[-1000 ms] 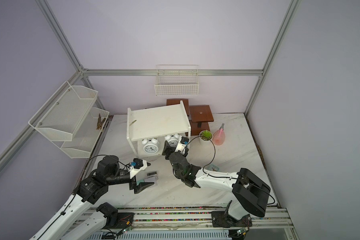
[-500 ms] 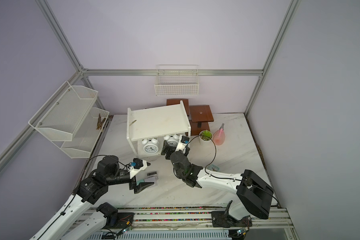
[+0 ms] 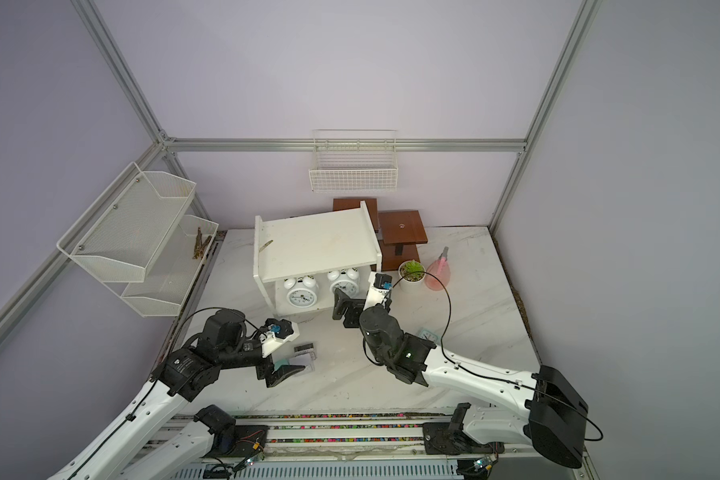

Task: Place the alarm clocks on the shelf by style
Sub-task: Place the alarm on the shelf, then pick up the alarm from the center of the board.

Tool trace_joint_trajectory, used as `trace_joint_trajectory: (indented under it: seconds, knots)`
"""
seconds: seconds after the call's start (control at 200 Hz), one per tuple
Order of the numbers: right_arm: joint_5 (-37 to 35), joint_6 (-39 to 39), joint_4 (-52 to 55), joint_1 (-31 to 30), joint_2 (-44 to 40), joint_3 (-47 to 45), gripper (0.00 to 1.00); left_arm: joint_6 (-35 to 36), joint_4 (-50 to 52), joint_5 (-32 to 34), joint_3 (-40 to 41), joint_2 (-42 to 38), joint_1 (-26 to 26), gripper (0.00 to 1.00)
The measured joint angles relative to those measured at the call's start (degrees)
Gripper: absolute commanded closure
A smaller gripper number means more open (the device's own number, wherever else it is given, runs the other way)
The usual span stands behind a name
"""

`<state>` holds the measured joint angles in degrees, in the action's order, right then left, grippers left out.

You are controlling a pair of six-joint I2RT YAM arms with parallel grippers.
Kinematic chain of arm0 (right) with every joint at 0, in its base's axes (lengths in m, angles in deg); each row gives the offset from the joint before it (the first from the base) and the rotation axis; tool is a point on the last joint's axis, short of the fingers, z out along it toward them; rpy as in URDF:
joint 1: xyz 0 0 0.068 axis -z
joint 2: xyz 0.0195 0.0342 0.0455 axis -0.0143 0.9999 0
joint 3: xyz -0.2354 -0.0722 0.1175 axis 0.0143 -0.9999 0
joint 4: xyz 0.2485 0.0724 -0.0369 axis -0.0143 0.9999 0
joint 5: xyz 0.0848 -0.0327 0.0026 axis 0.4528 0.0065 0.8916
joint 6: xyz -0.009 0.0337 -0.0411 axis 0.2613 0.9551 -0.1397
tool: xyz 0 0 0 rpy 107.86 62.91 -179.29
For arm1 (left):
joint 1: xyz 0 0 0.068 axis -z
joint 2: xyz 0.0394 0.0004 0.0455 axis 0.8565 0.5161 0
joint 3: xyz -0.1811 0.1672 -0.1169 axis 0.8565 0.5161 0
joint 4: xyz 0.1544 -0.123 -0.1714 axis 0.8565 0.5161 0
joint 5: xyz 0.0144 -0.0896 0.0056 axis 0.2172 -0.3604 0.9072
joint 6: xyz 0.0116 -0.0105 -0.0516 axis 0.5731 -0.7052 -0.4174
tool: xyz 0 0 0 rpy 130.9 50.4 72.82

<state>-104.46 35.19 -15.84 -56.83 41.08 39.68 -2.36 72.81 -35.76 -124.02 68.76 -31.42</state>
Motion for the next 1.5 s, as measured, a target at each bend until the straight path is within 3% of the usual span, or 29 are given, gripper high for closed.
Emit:
trace_joint_trajectory:
  seconds: [0.335, 0.74, 1.11, 1.5]
  knots:
    - [9.07, -0.76, 7.89, -2.08, -10.58, -5.25, 0.01, 6.45, 10.03, 12.50, -1.97, 0.46, 0.00, 0.05]
    - [10.43, -0.81, 8.96, -6.82, -8.52, -7.58, 0.00, 8.98, 9.49, 22.73, 5.75, 8.39, 0.00, 0.16]
    - [8.72, -1.16, 8.39, -9.60, -3.61, -7.43, 0.01, 9.55, 5.35, 25.46, 7.43, 12.57, 0.02, 0.30]
    - [6.03, -1.18, 7.76, -9.99, -3.41, -7.43, 0.01, 10.45, 4.33, 24.17, 8.26, 13.77, 0.04, 0.58]
